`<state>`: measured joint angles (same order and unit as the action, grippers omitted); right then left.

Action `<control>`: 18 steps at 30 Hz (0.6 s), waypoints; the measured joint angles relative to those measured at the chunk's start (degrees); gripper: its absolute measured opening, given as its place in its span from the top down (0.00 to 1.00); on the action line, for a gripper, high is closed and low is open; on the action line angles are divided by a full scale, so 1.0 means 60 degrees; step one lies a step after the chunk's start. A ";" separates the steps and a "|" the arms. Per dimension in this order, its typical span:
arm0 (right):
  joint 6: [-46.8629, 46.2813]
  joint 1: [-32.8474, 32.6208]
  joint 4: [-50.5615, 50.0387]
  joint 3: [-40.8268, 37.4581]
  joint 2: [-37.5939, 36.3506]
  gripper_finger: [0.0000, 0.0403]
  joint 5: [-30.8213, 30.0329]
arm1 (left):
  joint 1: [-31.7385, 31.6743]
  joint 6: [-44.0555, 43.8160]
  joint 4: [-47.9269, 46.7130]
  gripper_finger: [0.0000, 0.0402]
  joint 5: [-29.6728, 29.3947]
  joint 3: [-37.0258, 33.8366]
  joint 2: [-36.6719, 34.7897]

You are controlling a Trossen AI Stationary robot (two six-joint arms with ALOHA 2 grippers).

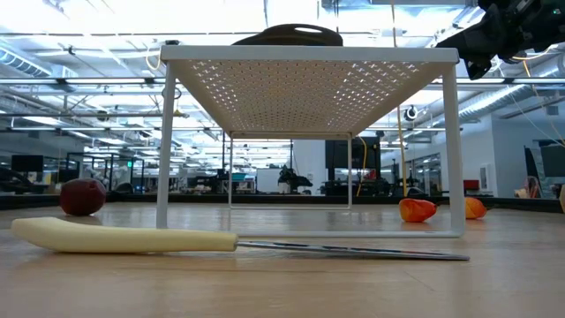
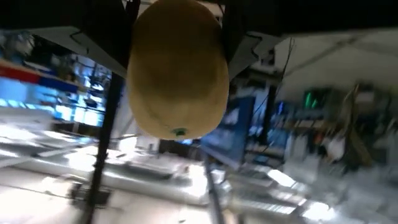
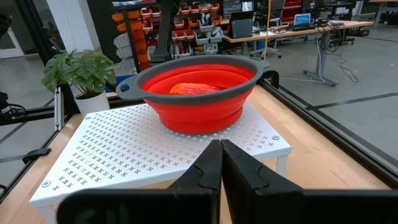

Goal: Pick & Place Fruit
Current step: Put the kiwi into the red strainer bowl on the shelf

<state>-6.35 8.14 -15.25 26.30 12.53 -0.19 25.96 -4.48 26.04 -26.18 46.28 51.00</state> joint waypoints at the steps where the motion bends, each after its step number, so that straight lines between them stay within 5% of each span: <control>1: -0.0002 0.0000 0.0000 0.0000 0.0000 0.99 0.0000 | 0.0000 -0.0378 -0.0086 0.51 -0.0183 0.0000 0.0000; 7: 0.0000 0.0000 0.0004 0.0000 0.0001 0.99 0.0000 | 0.0000 -0.2197 -0.0330 0.46 -0.1161 0.0000 0.0000; 18: -0.0003 0.0000 0.0004 0.0000 0.0000 0.99 0.0000 | -0.0237 -0.4200 -0.0998 0.53 -0.1838 0.0000 0.0000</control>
<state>-6.37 8.14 -15.22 26.30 12.53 -0.18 24.53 -29.68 20.05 -37.21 46.28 51.00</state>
